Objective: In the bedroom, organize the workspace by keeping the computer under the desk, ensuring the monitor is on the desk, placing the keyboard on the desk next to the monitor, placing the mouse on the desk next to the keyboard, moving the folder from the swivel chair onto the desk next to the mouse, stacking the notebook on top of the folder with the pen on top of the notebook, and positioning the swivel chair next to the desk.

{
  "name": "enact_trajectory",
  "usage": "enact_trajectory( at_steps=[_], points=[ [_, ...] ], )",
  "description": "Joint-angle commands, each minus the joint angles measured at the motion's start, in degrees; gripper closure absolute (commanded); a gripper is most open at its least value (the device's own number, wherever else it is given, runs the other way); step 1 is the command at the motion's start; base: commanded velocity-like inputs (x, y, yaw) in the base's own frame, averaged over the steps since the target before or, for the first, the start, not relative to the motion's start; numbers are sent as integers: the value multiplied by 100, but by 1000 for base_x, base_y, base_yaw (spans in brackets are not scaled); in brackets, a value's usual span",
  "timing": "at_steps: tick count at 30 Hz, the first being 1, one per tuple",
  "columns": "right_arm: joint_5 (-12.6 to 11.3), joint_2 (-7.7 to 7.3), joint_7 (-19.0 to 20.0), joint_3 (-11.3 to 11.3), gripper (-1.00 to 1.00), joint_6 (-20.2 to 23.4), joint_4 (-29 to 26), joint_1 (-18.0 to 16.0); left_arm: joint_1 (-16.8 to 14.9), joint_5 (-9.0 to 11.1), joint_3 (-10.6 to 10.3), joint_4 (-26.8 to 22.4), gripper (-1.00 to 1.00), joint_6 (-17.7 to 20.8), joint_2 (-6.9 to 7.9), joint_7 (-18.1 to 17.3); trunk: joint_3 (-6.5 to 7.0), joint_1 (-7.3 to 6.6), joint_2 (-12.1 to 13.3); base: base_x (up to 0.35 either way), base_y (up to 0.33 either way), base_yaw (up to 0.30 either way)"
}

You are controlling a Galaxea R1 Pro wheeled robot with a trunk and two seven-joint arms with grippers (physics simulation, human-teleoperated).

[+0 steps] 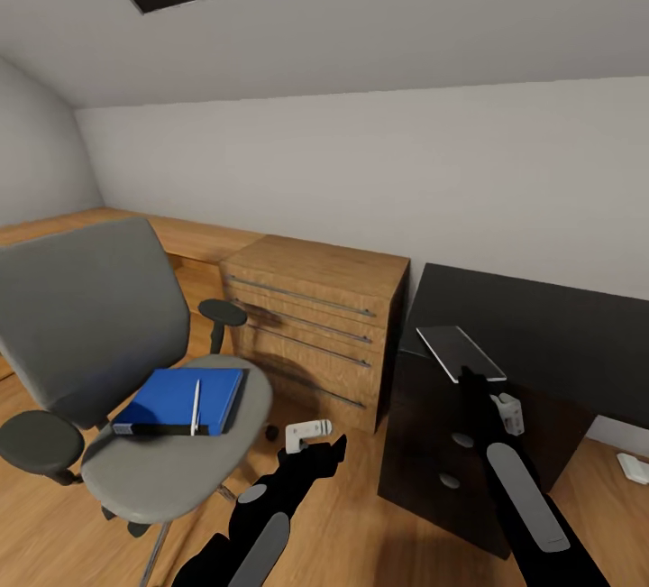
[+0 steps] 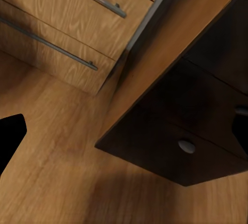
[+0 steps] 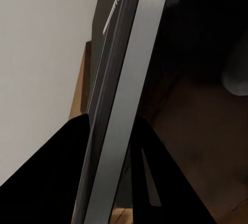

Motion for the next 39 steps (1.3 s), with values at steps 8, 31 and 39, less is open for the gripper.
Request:
enact_trajectory(
  at_steps=[8, 31, 39],
  points=[
    [-140, -7, -32, 22, 100, -64, 201, -2, -6, 58, -12, 5, -100, 18, 1, 45, -6, 1, -2, 145, 0, 0],
    [-140, -7, -42, 22, -100, -57, 201, -2, -6, 60, -9, 9, -100, 18, 1, 45, -6, 1, -2, 3, 0, 0],
    [-140, -7, -42, 22, -100, -55, 201, -2, -7, 60, -9, 9, -100, 19, 1, 45, -6, 1, -2, 0, 0, 0]
  ],
)
